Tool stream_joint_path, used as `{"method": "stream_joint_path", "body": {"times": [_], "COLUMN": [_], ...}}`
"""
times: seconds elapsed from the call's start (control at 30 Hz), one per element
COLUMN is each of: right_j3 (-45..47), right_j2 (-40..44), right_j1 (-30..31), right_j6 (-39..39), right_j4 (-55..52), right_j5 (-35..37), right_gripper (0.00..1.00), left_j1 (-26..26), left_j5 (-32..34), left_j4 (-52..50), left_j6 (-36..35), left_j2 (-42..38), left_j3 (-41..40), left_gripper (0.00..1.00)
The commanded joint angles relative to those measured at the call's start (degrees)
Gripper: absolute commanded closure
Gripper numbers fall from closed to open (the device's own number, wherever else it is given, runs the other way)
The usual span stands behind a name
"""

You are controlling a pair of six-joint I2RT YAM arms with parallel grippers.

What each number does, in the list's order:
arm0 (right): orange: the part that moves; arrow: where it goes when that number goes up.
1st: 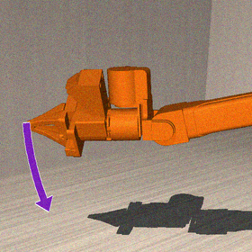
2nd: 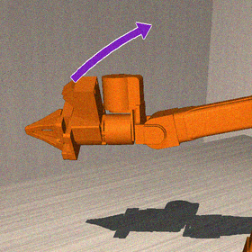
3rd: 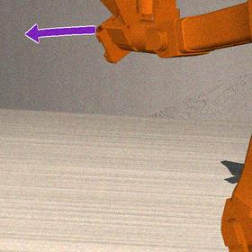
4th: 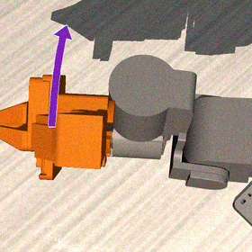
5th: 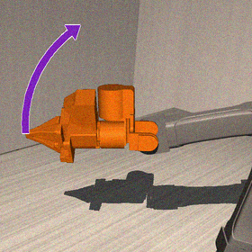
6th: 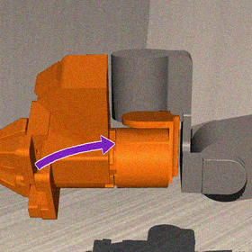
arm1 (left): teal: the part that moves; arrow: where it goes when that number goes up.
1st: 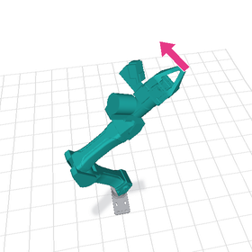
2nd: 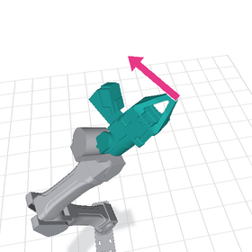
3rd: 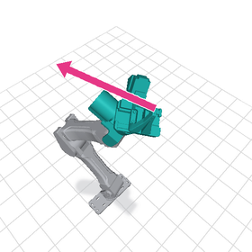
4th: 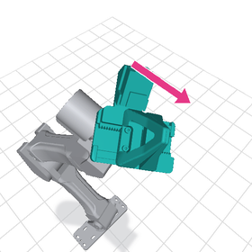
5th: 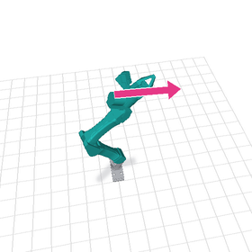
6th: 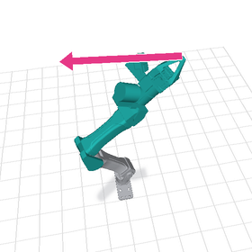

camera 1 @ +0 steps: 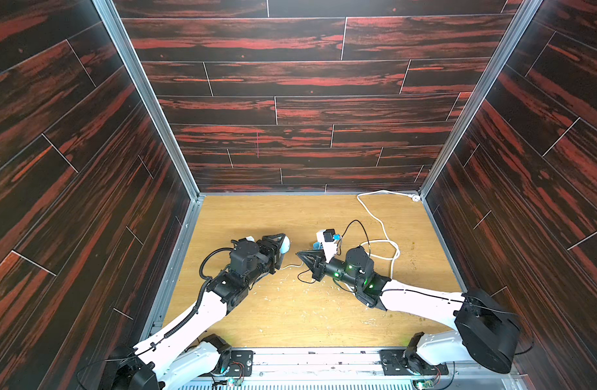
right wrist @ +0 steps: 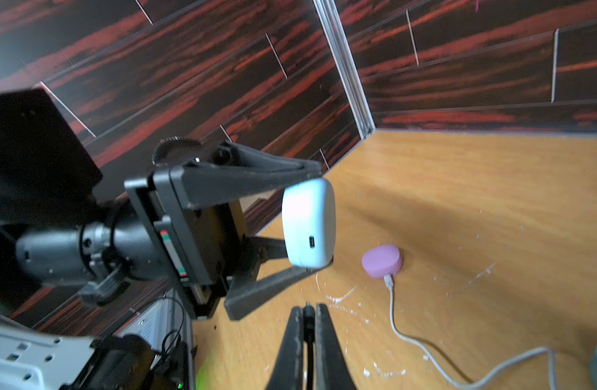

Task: Charge the bluetooth headset
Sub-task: Insert the charging cable into the bluetooth headset.

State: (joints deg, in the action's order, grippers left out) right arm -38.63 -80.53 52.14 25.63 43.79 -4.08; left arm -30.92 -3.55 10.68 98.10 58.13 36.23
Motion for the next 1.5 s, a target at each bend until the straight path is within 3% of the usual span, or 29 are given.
{"method": "stream_joint_path", "body": {"times": [0.0, 1.1, 1.47], "right_j3": [-1.1, -3.1, -2.9], "right_j2": [-1.0, -4.4, -5.4], "right_j1": [0.5, 0.7, 0.7], "right_j6": [-1.2, -3.8, -2.5], "right_j4": [5.3, 9.7, 11.2], "right_j5": [3.2, 10.7, 9.5], "right_gripper": [1.00, 1.00, 1.00], "left_j1": [-0.7, -4.3, -4.5], "left_j5": [0.9, -0.2, 0.4], "left_j4": [2.6, 11.2, 15.9], "left_j6": [1.1, 3.6, 4.7], "left_j2": [0.5, 3.9, 4.9], "left_j3": [1.8, 2.9, 2.3], "left_gripper": [0.77, 0.78, 0.79]}}
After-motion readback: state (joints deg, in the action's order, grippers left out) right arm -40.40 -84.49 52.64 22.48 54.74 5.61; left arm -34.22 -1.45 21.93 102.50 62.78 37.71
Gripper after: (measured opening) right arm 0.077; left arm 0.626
